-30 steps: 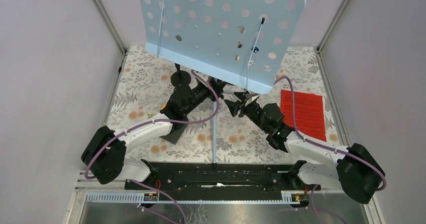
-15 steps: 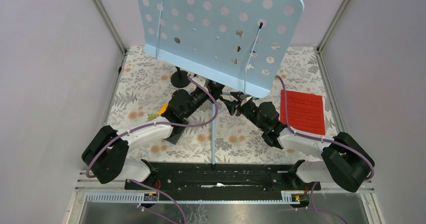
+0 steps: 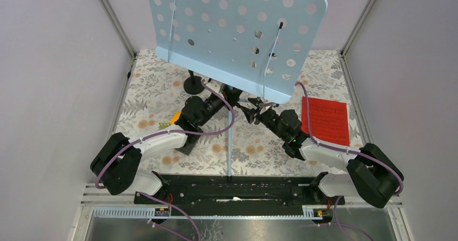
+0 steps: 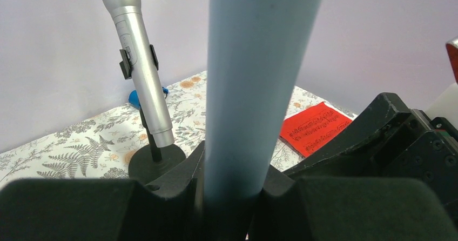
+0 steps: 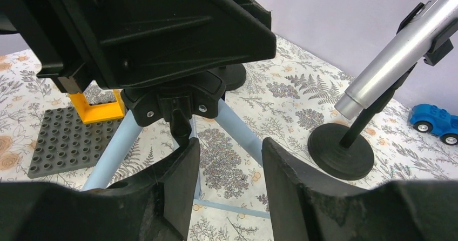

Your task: Pack up the instrument practice props

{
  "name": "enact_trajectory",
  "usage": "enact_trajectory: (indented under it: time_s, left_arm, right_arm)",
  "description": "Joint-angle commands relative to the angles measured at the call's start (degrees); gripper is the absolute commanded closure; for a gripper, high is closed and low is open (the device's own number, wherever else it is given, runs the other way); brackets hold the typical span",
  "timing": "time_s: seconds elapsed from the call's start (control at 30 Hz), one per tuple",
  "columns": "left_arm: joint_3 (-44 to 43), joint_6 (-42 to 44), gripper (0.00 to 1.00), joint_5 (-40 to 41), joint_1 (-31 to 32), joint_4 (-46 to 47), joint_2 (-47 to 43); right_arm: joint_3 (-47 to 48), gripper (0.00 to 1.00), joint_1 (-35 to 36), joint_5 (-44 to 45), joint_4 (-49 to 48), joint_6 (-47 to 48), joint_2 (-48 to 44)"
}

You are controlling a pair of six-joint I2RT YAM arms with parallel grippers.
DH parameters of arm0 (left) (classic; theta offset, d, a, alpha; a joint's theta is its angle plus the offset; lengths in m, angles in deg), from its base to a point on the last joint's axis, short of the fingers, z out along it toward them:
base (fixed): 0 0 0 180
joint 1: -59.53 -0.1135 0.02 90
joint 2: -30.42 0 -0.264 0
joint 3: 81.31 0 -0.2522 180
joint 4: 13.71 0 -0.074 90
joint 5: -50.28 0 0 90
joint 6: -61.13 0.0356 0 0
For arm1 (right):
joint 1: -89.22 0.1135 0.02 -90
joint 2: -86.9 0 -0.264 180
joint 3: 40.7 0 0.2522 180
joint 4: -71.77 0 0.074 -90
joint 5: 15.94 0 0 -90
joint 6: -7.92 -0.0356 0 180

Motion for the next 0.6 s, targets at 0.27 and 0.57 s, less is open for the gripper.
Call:
enact_trajectory:
  time_s: [0.27, 0.57]
  left_arm:
    - [2.5, -11.1, 1.0, 1.1, -1.6, -11.8, 4.6]
    - [2.2, -10.6, 1.0, 1.4, -1.6, -11.9, 5.5]
  right_arm:
    - [-0.6, 0.43, 0.4, -4.8, 1.8, 2.5, -7.5]
    - [4.3, 0.49, 0.4, -7.4, 2.6, 3.4, -1.9]
